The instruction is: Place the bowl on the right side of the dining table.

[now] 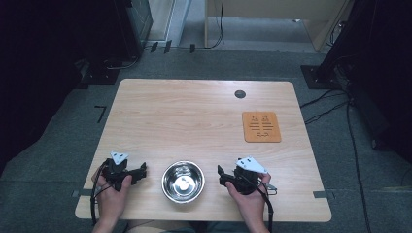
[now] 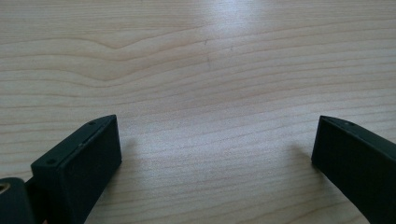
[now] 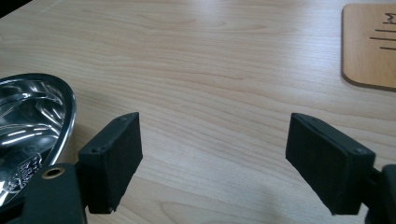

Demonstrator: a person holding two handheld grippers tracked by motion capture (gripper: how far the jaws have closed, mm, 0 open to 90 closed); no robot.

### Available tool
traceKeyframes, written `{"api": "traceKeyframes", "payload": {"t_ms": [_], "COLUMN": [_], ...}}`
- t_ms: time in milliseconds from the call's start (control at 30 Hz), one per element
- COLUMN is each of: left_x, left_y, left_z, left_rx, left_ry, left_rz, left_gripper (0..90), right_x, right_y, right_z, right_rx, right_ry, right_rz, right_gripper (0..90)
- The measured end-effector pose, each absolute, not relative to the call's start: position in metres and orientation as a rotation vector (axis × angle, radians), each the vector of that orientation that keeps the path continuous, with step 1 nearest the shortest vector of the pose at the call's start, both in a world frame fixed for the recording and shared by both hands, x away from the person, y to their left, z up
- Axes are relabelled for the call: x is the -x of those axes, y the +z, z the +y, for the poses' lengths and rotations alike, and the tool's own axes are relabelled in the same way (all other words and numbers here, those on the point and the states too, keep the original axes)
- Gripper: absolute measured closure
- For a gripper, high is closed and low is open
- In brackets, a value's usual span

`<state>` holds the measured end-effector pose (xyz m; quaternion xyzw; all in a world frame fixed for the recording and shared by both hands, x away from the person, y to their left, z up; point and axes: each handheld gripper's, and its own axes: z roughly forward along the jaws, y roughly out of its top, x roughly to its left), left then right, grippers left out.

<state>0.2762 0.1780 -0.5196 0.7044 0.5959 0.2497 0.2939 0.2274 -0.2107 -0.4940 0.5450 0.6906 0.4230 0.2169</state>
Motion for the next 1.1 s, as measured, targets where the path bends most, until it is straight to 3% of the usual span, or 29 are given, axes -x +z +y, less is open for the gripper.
{"api": "traceKeyframes", "payload": {"t_ms": [1100], "left_x": [-0.276], "left_y": [-0.52], "left_z": [0.178], "left_rx": [-1.876], "left_ry": [0.665], "left_rz": [1.587], "left_gripper": [1.2], "right_x": [-0.224], "right_y": [-0.493], "right_z": [-0.177], "right_rx": [-1.449], "right_ry": [1.239], "right_rz": [1.944], "right_gripper": [20.5]}}
